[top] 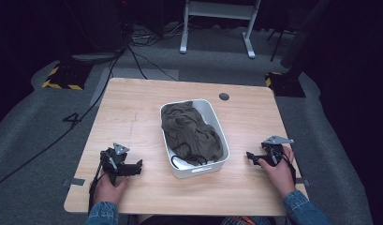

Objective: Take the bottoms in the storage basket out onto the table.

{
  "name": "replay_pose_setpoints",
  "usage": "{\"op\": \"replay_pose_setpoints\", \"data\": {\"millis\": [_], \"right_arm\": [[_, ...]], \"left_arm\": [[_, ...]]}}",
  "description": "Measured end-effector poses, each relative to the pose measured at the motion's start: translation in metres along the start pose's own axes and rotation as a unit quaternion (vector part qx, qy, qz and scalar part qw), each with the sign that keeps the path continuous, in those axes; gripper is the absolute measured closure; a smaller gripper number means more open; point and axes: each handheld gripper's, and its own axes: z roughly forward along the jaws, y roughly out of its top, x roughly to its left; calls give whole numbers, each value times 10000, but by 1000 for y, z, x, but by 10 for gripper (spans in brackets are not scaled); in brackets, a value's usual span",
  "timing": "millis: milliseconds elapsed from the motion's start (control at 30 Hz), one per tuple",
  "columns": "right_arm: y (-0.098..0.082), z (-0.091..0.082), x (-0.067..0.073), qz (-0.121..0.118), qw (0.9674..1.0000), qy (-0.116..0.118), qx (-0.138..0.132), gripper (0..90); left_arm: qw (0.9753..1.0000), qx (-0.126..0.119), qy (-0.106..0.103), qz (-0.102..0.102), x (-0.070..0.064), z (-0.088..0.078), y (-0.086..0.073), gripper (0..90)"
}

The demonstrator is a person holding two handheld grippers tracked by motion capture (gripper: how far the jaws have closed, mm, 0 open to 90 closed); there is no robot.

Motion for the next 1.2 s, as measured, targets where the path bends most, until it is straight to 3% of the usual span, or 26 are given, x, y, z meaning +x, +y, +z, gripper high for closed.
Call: {"op": "replay_pose_setpoints", "data": {"millis": [567,767,800,1100,1200], "right_arm": [[-3,-3,1,-56,10000,53,8,132],[-3,-5,1,-29,10000,42,-8,170],[-1,-6,1,-53,9999,134,26,226],[21,-24,11,-106,9987,410,-275,191],[30,-32,11,232,9963,733,-374,195]], "left_arm": [[10000,1,-2,16,0,0,0,15],[10000,0,-4,15,0,0,0,15],[10000,0,-7,20,0,0,0,15],[10000,-1,-16,26,1,0,1,15],[10000,-2,-17,26,1,0,1,15]]}}
